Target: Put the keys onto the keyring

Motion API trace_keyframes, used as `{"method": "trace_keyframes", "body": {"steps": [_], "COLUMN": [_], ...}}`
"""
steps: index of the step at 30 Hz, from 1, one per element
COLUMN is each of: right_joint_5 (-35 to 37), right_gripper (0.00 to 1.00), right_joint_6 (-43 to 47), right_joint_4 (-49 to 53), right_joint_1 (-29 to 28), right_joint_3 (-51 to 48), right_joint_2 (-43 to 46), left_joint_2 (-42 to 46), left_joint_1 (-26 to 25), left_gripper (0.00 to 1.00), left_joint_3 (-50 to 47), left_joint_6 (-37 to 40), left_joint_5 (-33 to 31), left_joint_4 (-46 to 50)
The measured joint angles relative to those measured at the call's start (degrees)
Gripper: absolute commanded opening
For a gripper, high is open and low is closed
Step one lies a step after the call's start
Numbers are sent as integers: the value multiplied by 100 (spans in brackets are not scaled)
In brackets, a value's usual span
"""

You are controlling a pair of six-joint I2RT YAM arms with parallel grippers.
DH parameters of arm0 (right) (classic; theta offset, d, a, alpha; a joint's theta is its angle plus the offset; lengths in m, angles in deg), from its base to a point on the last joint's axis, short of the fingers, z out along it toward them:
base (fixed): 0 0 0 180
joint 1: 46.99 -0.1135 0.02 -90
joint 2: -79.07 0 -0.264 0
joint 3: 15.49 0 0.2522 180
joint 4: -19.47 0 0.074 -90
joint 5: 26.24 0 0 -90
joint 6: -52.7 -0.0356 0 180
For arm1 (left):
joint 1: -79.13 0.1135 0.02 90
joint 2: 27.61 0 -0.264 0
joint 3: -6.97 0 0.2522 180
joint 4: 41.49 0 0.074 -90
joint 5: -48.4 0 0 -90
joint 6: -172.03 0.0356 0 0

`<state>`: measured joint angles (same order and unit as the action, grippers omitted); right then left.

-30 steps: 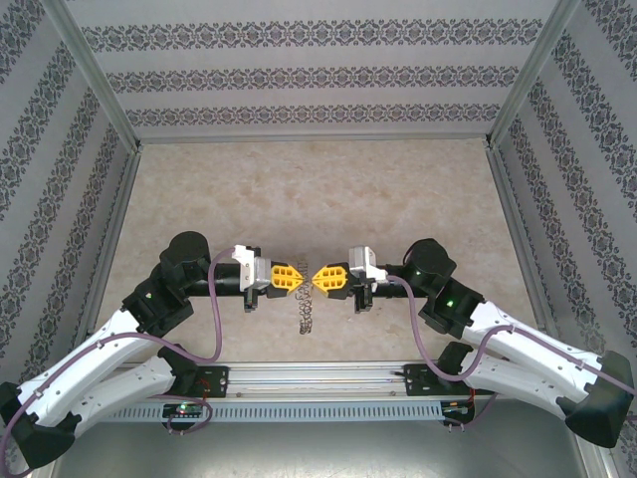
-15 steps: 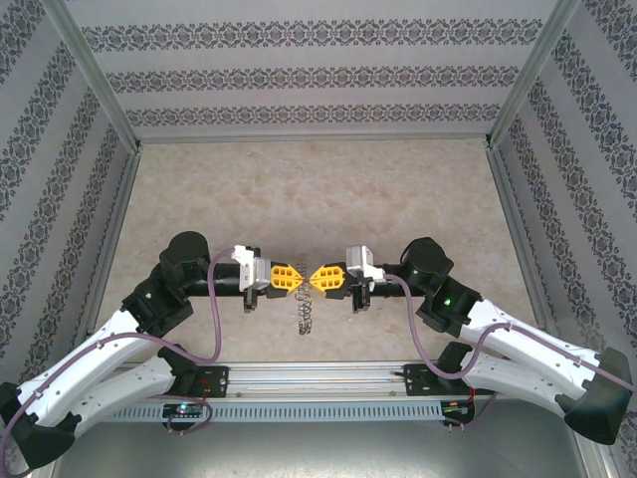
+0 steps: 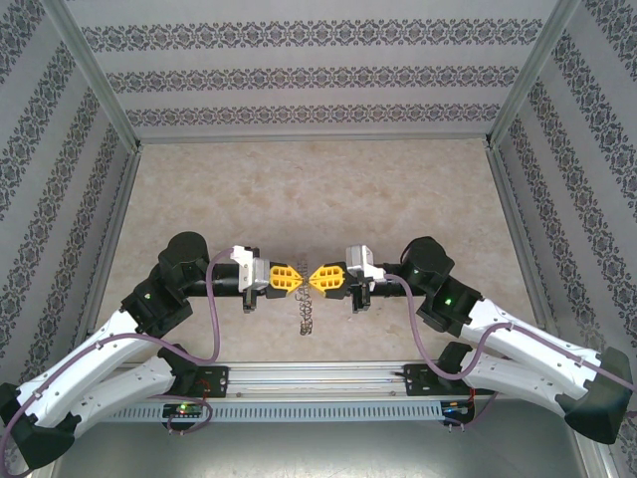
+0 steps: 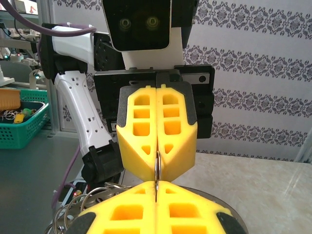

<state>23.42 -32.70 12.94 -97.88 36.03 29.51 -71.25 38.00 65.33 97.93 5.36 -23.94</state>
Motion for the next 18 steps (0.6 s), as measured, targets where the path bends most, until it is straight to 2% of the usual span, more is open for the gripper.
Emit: {"method": "trace_keyframes", "body": {"steps": [18], "right_joint_5": [133], "right_gripper": [0], "right_joint_6": [164], "right_joint_4": [271], "right_joint_1": [-114], "right_joint_3": [223], "right_joint_2": [-44], "left_joint_2": [-13], "left_joint_1": [0], "left_gripper": [0], "left_joint_3": [17], "left_joint_6": [24], "left_joint_5": [-11], "left_joint_4": [13]}}
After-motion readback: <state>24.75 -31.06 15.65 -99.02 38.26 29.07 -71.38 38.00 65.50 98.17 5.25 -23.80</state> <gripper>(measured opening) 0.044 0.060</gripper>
